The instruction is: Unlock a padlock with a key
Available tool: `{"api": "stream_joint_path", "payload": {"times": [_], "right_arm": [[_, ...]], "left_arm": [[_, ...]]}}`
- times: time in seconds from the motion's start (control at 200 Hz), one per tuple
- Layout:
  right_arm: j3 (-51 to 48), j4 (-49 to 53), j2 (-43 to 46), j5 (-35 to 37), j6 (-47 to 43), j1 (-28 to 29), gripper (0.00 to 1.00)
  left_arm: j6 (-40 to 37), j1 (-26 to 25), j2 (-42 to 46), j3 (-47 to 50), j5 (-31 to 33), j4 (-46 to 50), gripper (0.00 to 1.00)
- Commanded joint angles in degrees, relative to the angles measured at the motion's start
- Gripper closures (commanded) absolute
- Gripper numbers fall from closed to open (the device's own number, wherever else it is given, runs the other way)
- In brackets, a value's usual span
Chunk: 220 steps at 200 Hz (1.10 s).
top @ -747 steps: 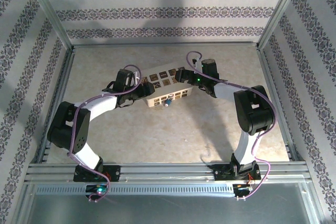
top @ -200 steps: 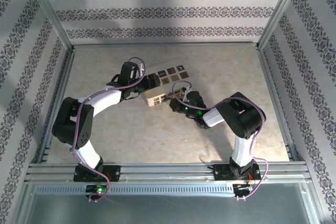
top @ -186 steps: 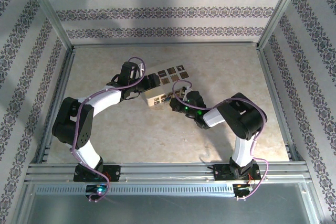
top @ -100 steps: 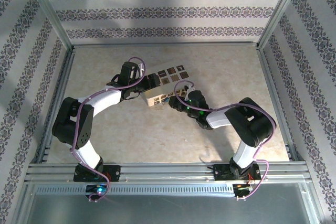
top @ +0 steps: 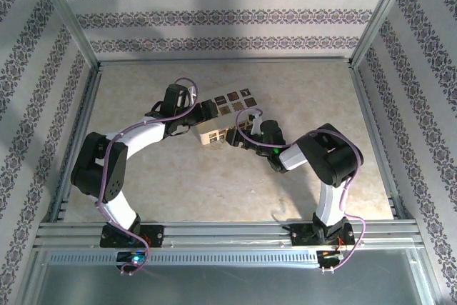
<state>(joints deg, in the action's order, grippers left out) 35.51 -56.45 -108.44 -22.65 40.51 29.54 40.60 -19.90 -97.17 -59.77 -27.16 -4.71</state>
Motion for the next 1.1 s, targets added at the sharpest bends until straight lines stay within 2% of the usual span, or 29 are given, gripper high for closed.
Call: {"api": "stream_joint_path", "payload": {"times": [0.0, 0.1, 0.305, 0.74, 0.86, 1.094], "right_arm": [[2.37, -3.41, -1.55, -3.73, -0.49, -0.54, 0.23], [3.63, -3.32, -2.48, -4.97, -0.36, -0.37, 0.29], [4.84, -3.50, -3.95, -6.17, 0.18, -0.02, 0.32], [2.87, -3.67, -2.55, -7.25, 0.27, 2.62, 0.45], [2.59, -3.66, -2.52, -7.31, 0.12, 2.63, 0.52], [0.82, -3.50, -1.13, -8.57, -2.85, 2.63, 0.51]], "left_arm": [[-1.51, -0.65, -1.45, -0.70, 0.71, 1.38, 0.35], [-1.49, -0.64, -1.61, -0.74, 0.72, 1.38, 0.35], [-1.32, -0.58, -1.80, -0.91, 0.64, 1.33, 0.35], [-1.24, -0.65, -1.79, -0.61, 0.84, 1.08, 0.35], [-1.14, -0.66, -1.80, -0.61, 0.70, 0.90, 0.35], [-1.22, -0.66, -1.66, -0.52, 0.74, 0.99, 0.35]]}}
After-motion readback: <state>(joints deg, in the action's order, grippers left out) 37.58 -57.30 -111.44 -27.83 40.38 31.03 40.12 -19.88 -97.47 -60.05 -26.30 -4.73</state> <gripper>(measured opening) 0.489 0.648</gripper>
